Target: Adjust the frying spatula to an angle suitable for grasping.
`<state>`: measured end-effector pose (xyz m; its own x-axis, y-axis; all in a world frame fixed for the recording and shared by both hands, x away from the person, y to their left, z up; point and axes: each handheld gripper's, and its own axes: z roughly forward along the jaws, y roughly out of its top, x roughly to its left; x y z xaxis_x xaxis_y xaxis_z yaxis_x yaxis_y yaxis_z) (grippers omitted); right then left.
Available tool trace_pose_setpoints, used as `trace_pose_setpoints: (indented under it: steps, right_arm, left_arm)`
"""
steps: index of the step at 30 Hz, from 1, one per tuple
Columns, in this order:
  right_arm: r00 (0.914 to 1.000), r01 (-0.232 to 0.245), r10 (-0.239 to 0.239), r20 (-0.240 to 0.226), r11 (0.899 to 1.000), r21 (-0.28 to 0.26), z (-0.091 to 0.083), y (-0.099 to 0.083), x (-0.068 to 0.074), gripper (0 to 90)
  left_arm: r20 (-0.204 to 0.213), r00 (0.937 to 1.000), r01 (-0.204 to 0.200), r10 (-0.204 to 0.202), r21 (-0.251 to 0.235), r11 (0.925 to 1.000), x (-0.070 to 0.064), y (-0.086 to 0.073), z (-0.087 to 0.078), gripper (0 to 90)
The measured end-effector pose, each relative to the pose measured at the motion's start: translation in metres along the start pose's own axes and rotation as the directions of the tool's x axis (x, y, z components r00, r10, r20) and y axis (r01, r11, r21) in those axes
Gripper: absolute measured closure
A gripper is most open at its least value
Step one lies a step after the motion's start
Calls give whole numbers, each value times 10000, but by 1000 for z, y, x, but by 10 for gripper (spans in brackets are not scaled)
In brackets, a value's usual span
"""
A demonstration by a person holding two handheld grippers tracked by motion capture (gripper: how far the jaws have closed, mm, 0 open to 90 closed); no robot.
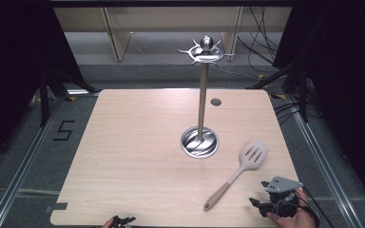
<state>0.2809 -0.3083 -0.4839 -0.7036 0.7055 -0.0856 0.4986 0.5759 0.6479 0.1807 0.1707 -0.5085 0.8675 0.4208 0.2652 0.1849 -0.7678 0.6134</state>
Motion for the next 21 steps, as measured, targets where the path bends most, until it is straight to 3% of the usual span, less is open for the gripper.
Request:
trace_pose_setpoints:
  steps: [8, 11, 12, 13, 15, 16, 21]
  right_arm:
    - [9983, 566, -565, -167, 9984, 61, 0, 6, 2, 293]
    - [9984, 502, -500, -247, 9987, 87, 1, 8, 4, 294]
    - [9960, 845, -841, -316, 9963, 130, 0, 11, 4, 295]
    - [9960, 845, -841, -316, 9963, 130, 0, 11, 4, 295]
    - [9910, 1249, -1237, -511, 9919, 219, 1, 16, 5, 295]
    - [9838, 1693, -1676, -637, 9853, 215, 1, 23, 6, 295]
    - [9648, 2368, -2370, -1139, 9714, -161, 4, 42, 8, 294]
  left_arm:
    - [-180, 9997, 150, -150, 27, 9999, 1, 1, -1, 176]
    - [-92, 9998, 179, -179, 8, 9998, 1, 1, 0, 176]
    - [-134, 9997, 199, -199, 26, 9998, 1, 0, -1, 176]
    - [-134, 9997, 199, -199, 26, 9998, 1, 0, -1, 176]
    - [-201, 9995, 234, -232, 92, 9997, 2, 1, -1, 176]
    - [-226, 9994, 257, -254, 87, 9996, 2, 1, -1, 176]
    - [-291, 9991, 300, -297, 90, 9995, 3, 0, -1, 176]
